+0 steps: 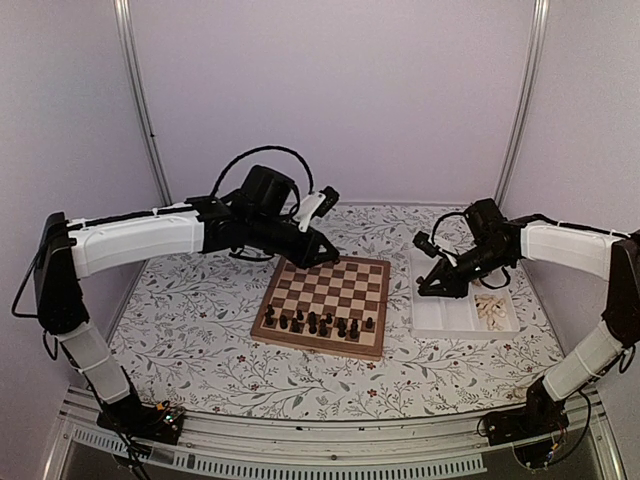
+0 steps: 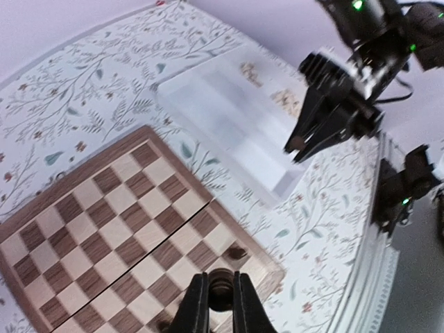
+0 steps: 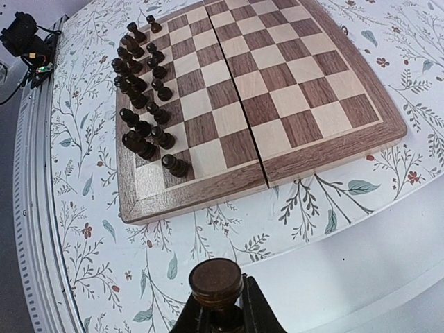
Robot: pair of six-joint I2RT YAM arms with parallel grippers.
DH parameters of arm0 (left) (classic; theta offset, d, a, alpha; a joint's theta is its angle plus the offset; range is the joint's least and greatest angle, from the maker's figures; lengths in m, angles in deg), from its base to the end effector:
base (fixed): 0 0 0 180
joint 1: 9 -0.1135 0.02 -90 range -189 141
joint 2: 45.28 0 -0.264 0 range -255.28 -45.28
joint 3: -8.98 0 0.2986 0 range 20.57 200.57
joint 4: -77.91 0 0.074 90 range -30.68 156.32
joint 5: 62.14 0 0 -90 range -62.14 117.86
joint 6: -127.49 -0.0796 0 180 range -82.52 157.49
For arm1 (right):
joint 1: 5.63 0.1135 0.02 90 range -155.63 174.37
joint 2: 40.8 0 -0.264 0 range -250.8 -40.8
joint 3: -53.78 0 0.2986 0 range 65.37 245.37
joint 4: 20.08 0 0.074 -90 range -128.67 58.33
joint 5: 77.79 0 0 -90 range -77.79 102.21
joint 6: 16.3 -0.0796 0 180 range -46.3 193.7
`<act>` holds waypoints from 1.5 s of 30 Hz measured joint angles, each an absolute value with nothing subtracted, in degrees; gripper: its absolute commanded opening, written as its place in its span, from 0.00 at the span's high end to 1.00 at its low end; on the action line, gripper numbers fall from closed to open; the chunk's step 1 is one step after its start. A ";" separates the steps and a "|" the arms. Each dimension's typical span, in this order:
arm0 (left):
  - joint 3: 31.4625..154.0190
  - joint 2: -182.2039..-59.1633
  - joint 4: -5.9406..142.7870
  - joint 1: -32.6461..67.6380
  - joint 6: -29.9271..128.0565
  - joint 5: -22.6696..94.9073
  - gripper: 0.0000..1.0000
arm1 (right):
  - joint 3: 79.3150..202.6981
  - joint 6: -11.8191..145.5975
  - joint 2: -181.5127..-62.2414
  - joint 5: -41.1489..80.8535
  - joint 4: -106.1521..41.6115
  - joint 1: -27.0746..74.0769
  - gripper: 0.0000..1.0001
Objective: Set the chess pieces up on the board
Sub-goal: Place the chess piece on the chessboard.
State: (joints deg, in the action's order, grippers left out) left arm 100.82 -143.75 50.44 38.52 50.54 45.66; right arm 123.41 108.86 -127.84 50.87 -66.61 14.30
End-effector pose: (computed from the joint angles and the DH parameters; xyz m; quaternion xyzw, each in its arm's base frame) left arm 0.3059 -0.3701 0.2562 0.3278 0.8120 -0.3515 0.3309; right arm 0.3131 0.1664 0.1655 -0.4913 0.7806 0.2914 0.2536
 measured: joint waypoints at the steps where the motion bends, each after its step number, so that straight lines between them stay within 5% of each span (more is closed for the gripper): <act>1: 100.05 -143.12 47.86 38.50 48.64 43.32 0.99 | 122.87 108.88 -127.71 50.97 -66.22 14.01 0.87; 25: 94.26 -146.18 32.78 38.02 42.83 24.59 0.99 | 121.53 109.08 -127.30 51.65 -62.15 13.05 0.86; 45: 93.13 -150.99 32.56 35.60 42.83 27.41 0.93 | 121.36 109.17 -127.30 51.63 -62.05 13.05 0.86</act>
State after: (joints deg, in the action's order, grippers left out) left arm 93.13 -150.99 32.56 35.60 42.83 27.41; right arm 121.36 109.17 -127.30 51.63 -62.05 13.05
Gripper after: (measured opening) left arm 0.107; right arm 0.142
